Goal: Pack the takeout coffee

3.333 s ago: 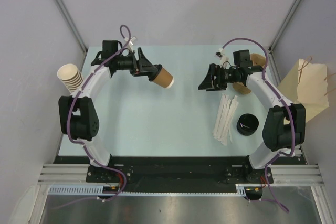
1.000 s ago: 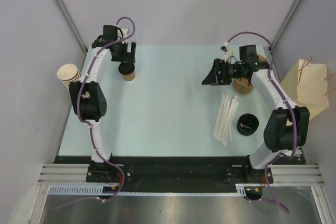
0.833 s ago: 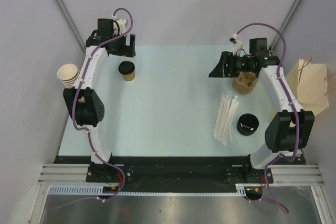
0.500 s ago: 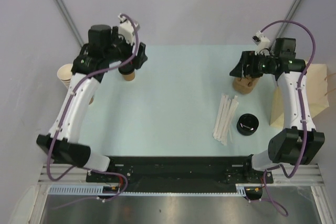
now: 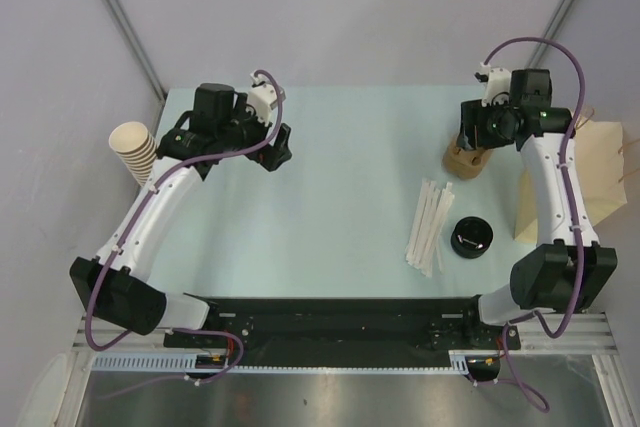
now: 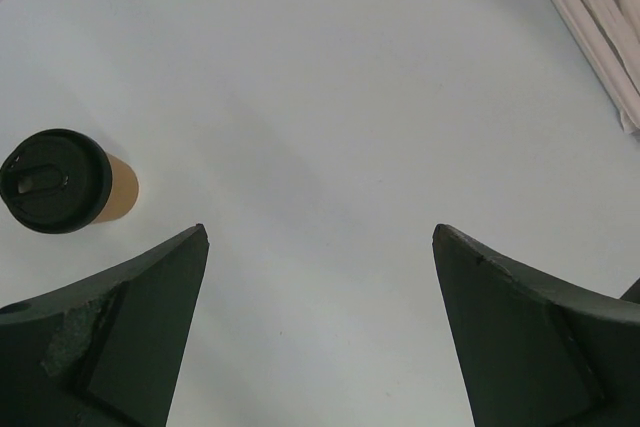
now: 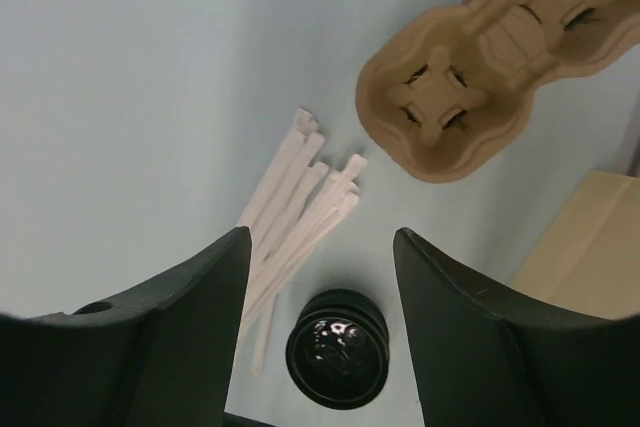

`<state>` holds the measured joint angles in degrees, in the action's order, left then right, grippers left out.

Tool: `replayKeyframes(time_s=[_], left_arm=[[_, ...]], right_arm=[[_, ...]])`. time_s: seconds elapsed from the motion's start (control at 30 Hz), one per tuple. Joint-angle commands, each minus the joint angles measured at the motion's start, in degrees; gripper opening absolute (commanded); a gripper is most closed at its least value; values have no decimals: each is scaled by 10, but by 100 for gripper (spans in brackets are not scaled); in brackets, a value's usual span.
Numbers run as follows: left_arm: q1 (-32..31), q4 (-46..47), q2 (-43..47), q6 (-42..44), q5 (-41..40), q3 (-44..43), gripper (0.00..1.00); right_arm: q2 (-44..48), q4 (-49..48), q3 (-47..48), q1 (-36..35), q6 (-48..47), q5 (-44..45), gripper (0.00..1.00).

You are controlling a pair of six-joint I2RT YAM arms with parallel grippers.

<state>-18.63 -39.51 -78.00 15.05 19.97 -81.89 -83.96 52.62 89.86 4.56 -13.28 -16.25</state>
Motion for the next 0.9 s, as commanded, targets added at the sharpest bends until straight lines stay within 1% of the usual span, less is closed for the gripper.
replayKeyframes(time_s=[0.0, 0.03, 0.07, 0.13, 0.2, 0.23, 0.27, 0.33, 0.37, 0.43, 0.47, 0.57, 0.6, 0.7, 0.8, 0.87], left_arm=[[-7, 17, 14, -12, 34, 2, 100], [-9, 18, 14, -13, 36, 5, 99], [-11, 20, 16, -14, 35, 6, 99], [-11, 22, 16, -19, 38, 7, 100], [-12, 22, 12, -22, 43, 3, 99], [-14, 22, 11, -27, 49, -1, 100], [-14, 22, 7, -29, 52, -3, 100], [-17, 25, 5, -36, 57, -3, 99], [-17, 27, 4, -38, 59, -2, 100], [-19, 31, 6, -41, 60, 1, 100], [-19, 31, 6, -42, 60, 2, 100], [-19, 34, 8, -38, 57, 3, 99], [-18, 33, 7, -37, 57, 2, 99], [-19, 29, 10, -31, 52, -4, 100], [-19, 32, 14, -28, 45, 2, 100], [-19, 36, 15, -30, 46, 6, 99]], right_arm=[[17, 5, 63, 25, -39, 86, 64], [35, 6, 69, 39, -46, 84, 64], [48, 11, 83, 74, -50, 72, 65], [74, 18, 95, 114, -61, 46, 66], [118, 27, 106, 179, -68, 4, 66], [149, 32, 105, 201, -68, -27, 67], [163, 35, 102, 248, -68, -43, 67], [193, 36, 88, 286, -68, -69, 68], [216, 35, 82, 319, -67, -70, 69], [229, 28, 62, 338, -60, -45, 71], [224, 28, 59, 345, -55, -34, 75], [183, 61, 65, 352, -54, -11, 77], [154, 69, 67, 353, -54, -11, 77], [117, 77, 66, 352, -54, -12, 78], [102, 64, 50, 340, -61, -5, 78], [89, 59, 34, 320, -67, 17, 77]])
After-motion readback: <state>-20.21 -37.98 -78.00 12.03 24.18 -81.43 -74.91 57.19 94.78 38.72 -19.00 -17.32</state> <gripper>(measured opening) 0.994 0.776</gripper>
